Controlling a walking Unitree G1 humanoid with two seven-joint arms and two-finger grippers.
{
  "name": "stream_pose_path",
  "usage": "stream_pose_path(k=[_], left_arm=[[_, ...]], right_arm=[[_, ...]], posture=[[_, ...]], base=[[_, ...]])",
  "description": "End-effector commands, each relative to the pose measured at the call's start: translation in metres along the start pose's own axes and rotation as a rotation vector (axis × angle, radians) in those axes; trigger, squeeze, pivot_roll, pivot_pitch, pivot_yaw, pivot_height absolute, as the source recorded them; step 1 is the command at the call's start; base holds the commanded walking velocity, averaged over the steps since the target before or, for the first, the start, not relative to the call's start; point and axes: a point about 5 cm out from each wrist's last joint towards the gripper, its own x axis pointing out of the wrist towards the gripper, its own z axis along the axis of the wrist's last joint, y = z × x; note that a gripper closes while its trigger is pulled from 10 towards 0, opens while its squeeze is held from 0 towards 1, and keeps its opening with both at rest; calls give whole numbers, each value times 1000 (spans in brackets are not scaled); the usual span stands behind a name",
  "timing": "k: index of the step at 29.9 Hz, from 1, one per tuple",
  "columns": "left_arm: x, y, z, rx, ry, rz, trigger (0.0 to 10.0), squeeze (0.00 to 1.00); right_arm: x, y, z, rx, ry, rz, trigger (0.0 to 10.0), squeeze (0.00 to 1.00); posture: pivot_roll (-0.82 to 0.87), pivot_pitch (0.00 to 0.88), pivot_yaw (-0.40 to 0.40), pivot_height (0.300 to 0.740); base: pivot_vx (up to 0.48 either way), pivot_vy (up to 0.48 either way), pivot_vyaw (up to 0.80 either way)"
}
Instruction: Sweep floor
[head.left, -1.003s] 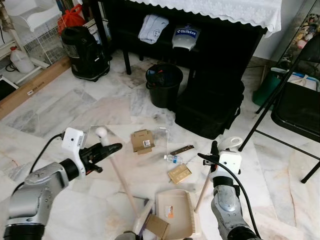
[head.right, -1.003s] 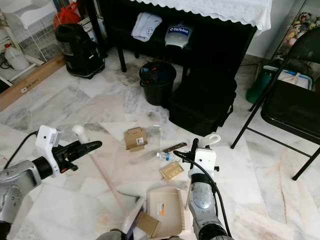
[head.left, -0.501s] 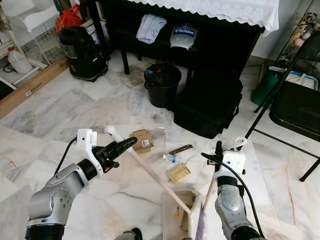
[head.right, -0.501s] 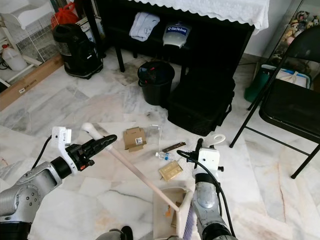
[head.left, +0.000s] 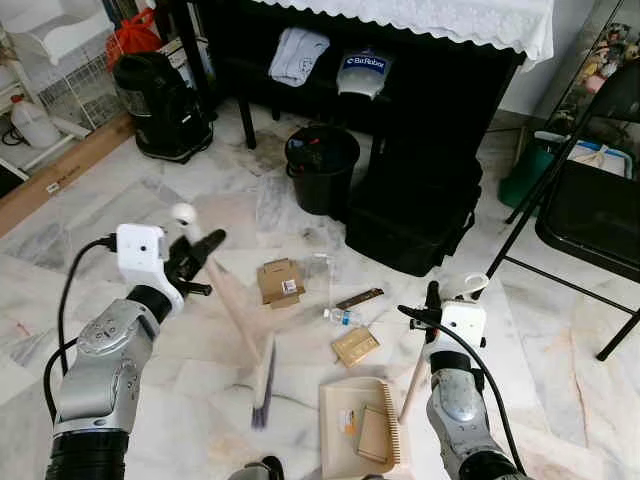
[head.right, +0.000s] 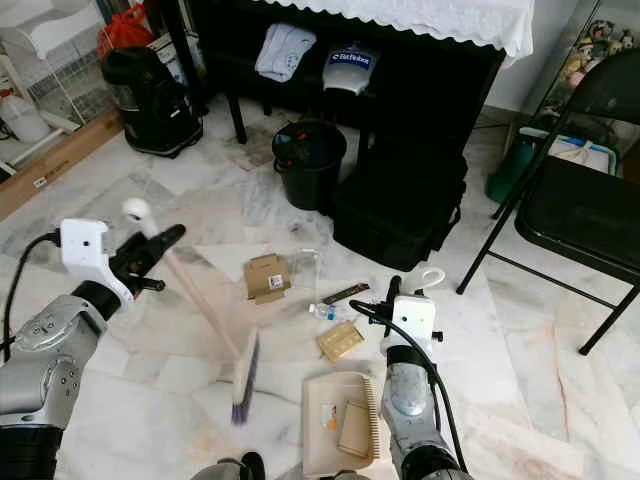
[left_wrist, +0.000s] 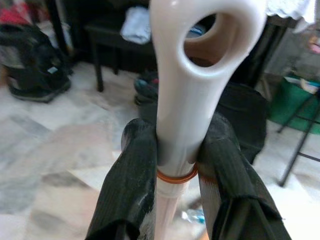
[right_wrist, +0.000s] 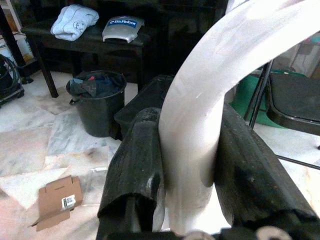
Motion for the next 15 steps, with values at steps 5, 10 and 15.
stream_pose_path(k=[5,10,15], left_arm=[[0,-2,-10,101,-45,80,10000,0],[-3,-18,-26,125,-65,95,10000,0],[-2,-24,-35,120,-71,111,10000,0]], right_arm=[[6,3,9,39,-36,-3,10000,0],[17,-3,27,52,-125,-29,10000,0],[25,-11,41,102,-181,-67,10000,0]], posture=[[51,149,-5,740],[27,123,-10,740],[3,77,-19,740]], base=[[0,0,0],[0,0,0],[0,0,0]])
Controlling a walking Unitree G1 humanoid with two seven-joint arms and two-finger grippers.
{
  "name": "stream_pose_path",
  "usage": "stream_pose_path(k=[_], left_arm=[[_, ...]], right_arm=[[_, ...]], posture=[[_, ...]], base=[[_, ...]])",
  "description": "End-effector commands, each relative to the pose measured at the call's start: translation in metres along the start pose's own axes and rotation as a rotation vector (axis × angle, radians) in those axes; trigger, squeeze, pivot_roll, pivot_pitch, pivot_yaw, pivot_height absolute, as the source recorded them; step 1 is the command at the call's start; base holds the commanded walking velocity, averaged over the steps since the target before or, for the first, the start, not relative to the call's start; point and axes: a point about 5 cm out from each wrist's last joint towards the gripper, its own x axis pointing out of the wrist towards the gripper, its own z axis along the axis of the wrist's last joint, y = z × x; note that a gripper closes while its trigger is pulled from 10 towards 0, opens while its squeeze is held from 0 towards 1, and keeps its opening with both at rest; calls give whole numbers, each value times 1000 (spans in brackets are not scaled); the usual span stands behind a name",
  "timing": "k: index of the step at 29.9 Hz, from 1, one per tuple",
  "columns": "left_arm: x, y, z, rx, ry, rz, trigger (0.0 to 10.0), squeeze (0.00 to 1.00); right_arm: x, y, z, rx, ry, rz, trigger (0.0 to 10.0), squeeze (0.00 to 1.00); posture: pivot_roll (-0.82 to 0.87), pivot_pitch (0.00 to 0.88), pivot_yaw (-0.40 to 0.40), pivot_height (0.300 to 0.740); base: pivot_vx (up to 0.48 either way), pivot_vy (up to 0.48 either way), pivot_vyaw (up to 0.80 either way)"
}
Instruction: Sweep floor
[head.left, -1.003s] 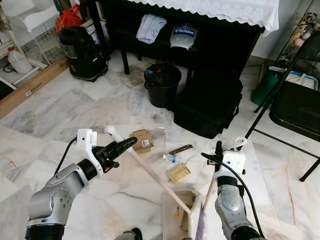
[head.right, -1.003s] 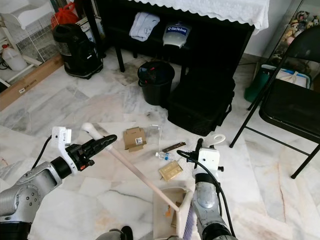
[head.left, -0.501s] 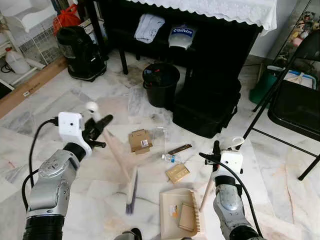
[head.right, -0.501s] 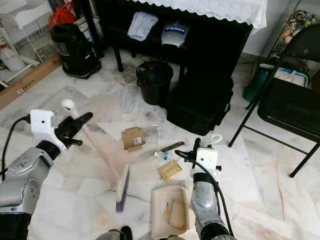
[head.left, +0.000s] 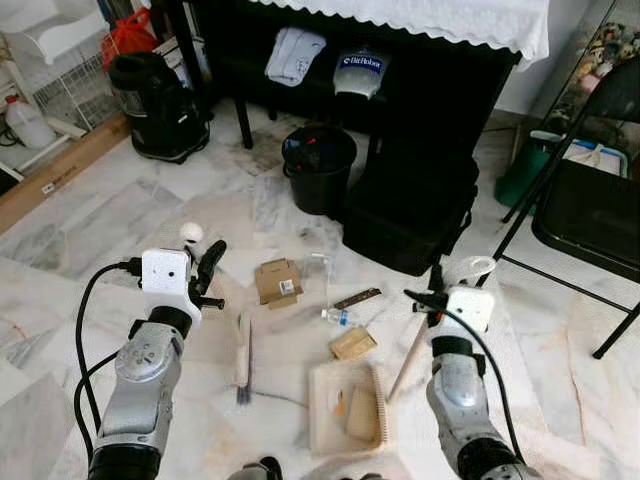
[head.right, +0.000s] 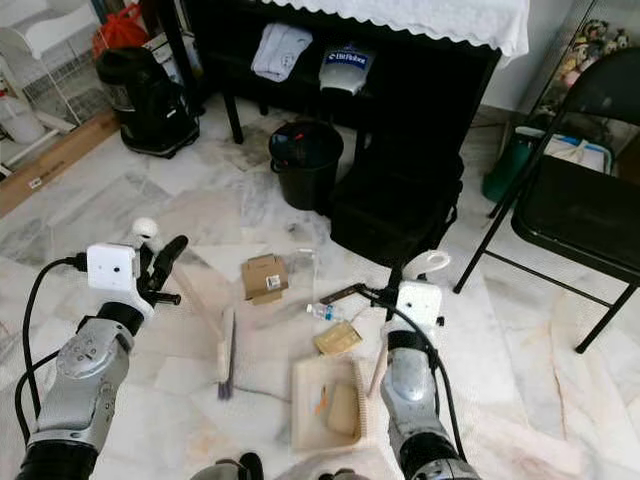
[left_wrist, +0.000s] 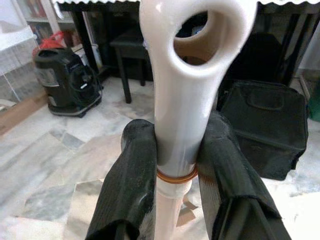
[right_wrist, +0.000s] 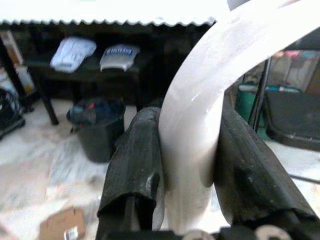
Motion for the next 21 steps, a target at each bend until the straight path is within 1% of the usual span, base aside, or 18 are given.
stream_pose_path(k=[1,5,6,10,15,18,21], left_arm=[[1,-1,0,4,-24,7,10000,0],[2,-1,-2,2,-32,17,10000,0],[3,-3,-3,-6,-36,24,10000,0],[4,-11,-3,-23,-53,28,10000,0],[4,-18,0,-26,-86,33,10000,0],[6,-19,3,-31,-109,47,10000,0],[8,-18,5,-37,-128,67,10000,0]], right_arm=[[9,-2,15,38,-76,-23,10000,0],[10,-4,18,51,-86,-32,10000,0],[10,-4,19,53,-95,-30,10000,0],[12,-3,25,52,-123,-20,10000,0],[15,-3,34,58,-153,-12,10000,0],[18,-5,39,54,-172,-8,10000,0],[19,-7,42,49,-181,-6,10000,0]], posture=[[3,77,-19,740],[-4,61,-22,740],[-11,45,-23,740],[-20,27,-28,740],[-21,4,-33,740],[-19,0,-38,740],[-20,0,-44,740]], base=[[0,0,0],[0,0,0],[0,0,0],[0,0,0],[0,0,0],[0,0,0],[0,0,506]])
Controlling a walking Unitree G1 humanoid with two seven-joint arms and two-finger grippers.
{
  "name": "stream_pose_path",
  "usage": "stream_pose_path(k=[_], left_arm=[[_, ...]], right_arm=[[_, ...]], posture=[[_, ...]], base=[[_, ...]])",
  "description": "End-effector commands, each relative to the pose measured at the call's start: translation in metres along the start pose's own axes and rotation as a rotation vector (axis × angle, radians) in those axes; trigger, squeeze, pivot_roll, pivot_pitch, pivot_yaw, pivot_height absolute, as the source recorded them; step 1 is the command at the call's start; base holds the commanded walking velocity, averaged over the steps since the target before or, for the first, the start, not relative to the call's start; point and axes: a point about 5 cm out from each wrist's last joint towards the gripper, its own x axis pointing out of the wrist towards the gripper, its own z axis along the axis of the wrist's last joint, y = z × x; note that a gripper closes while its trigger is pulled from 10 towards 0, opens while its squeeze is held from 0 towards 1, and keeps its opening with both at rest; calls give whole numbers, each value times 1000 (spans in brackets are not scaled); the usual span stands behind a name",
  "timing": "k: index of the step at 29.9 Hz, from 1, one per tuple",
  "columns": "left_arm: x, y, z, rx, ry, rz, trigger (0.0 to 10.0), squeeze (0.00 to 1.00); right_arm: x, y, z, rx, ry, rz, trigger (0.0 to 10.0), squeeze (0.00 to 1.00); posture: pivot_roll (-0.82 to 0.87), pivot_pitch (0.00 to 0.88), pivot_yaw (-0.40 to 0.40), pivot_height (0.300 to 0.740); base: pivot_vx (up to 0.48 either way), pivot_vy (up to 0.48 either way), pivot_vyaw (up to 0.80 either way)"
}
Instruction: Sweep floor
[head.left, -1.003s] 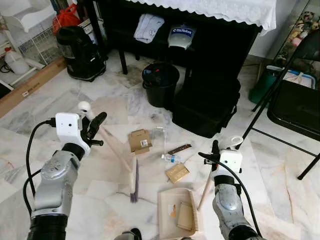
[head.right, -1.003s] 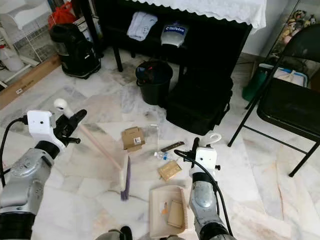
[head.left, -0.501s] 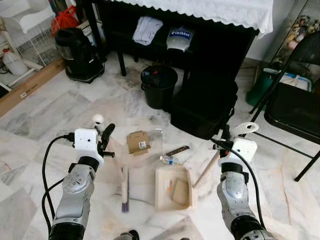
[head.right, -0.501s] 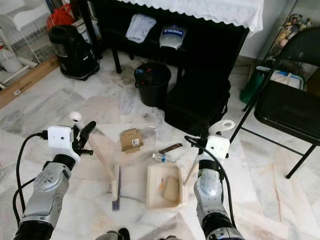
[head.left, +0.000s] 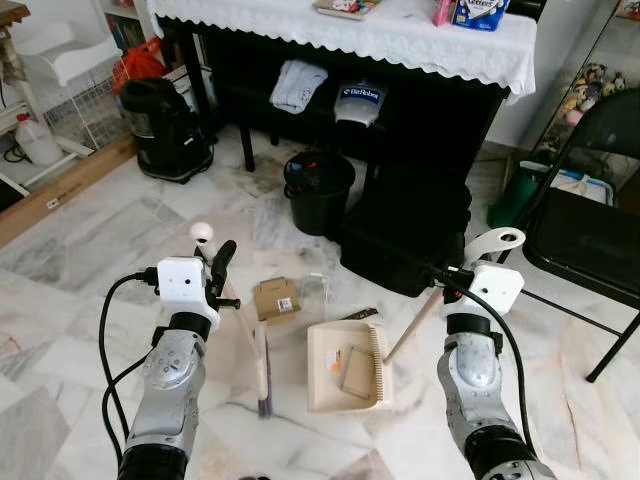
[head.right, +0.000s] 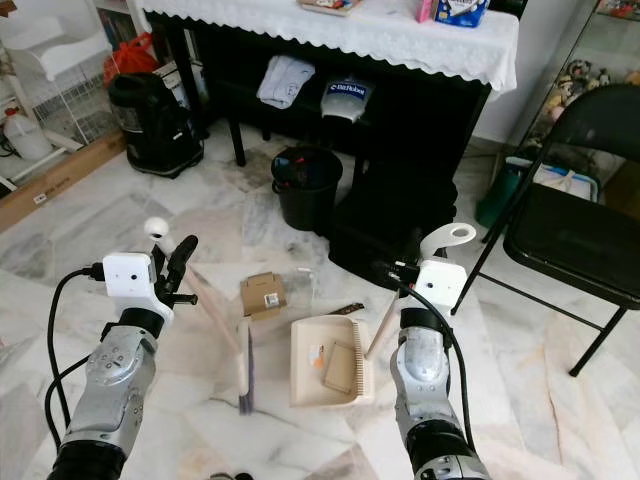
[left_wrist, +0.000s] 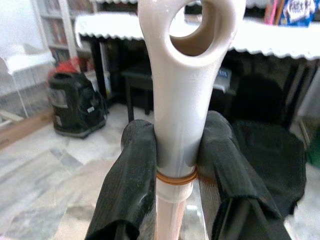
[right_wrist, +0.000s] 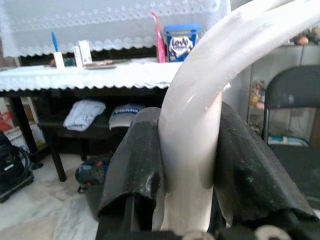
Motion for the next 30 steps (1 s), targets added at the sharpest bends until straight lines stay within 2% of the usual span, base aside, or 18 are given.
stream_pose_path(k=[1,12,18,30], left_arm=[[3,1,6,20,-44,10,10000,0],[2,-8,-2,-3,-26,-9,10000,0],[0,-9,-7,6,-14,-16,10000,0],[2,-7,-3,20,-32,-5,10000,0]], right_arm=[[6,0,11,10,-53,1,10000,0],[7,-5,15,-2,-60,3,10000,0],[3,-1,12,0,-40,7,10000,0],[5,0,14,8,-39,13,10000,0]], posture=[[-22,0,-45,740],[-40,0,-48,740],[-38,0,-42,740],[-26,0,-44,740]], base=[[0,0,794],[0,0,794],[0,0,794],[0,0,794]])
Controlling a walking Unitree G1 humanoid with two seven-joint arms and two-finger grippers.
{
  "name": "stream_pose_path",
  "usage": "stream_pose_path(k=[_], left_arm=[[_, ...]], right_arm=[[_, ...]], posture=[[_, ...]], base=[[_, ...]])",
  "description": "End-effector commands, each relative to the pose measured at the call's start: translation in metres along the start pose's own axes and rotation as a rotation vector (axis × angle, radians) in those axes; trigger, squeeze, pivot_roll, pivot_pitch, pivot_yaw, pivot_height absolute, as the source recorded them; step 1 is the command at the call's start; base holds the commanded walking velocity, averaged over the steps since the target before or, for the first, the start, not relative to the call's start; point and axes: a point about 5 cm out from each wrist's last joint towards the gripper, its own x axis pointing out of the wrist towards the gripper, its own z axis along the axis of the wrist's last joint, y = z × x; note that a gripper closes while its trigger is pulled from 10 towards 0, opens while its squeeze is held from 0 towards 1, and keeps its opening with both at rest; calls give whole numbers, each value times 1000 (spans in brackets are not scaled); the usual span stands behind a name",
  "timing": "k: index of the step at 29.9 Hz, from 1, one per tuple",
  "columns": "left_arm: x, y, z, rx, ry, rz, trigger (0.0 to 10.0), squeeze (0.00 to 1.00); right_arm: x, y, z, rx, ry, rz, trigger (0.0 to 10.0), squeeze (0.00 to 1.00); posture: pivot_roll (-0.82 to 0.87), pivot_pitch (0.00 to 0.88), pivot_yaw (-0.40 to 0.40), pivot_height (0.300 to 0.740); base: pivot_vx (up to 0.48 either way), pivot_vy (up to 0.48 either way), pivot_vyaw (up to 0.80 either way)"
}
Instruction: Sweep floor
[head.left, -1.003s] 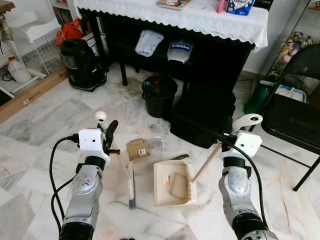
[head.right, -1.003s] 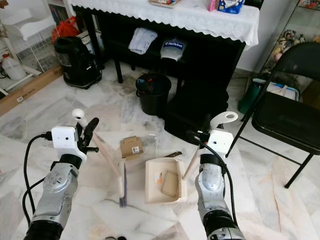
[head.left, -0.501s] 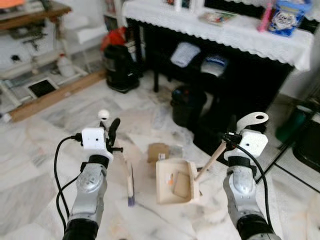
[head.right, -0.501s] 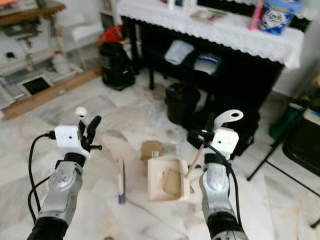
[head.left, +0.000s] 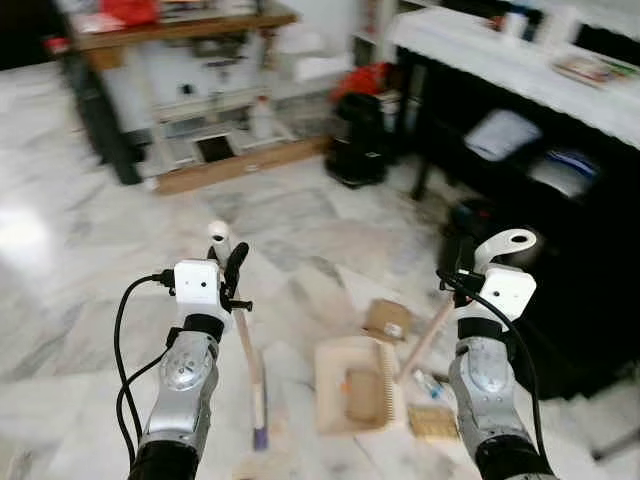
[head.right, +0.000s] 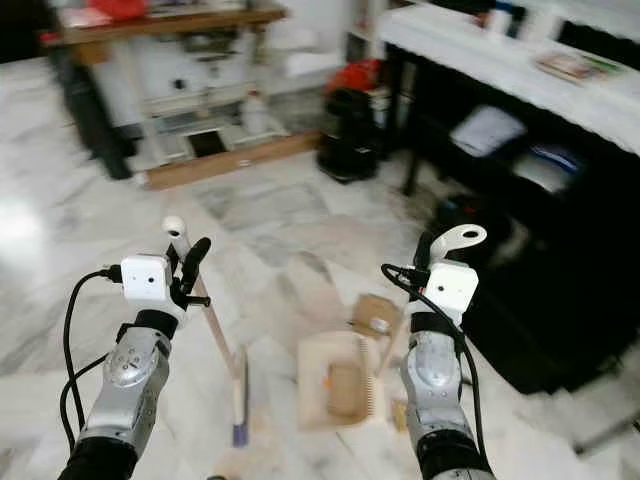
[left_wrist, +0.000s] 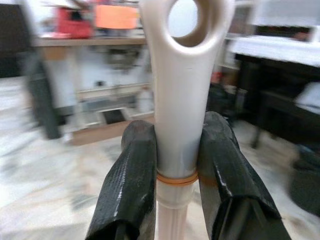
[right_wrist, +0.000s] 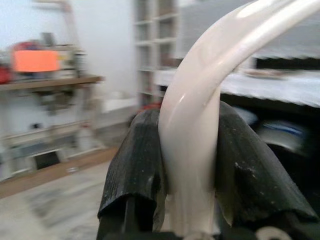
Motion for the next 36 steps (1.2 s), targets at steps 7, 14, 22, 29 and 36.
stream_pose_path(k=[7,14,22,29,36], left_arm=[[7,1,13,27,-76,25,10000,0],[8,3,15,34,-80,29,10000,0],[9,6,15,57,-74,45,10000,0],[7,13,15,90,-69,49,10000,0],[4,17,16,117,-69,40,10000,0]], right_arm=[[11,6,17,34,-69,7,10000,0],[14,7,19,34,-70,11,10000,0],[13,8,19,38,-68,13,10000,0],[10,9,18,40,-60,9,10000,0],[10,8,17,35,-53,9,10000,0]], posture=[[-23,0,-55,740],[-24,4,-53,740],[-22,28,-46,740],[-17,39,-37,740],[-10,40,-37,740]], base=[[0,0,794],[0,0,794],[0,0,757],[0,0,712],[0,0,713]])
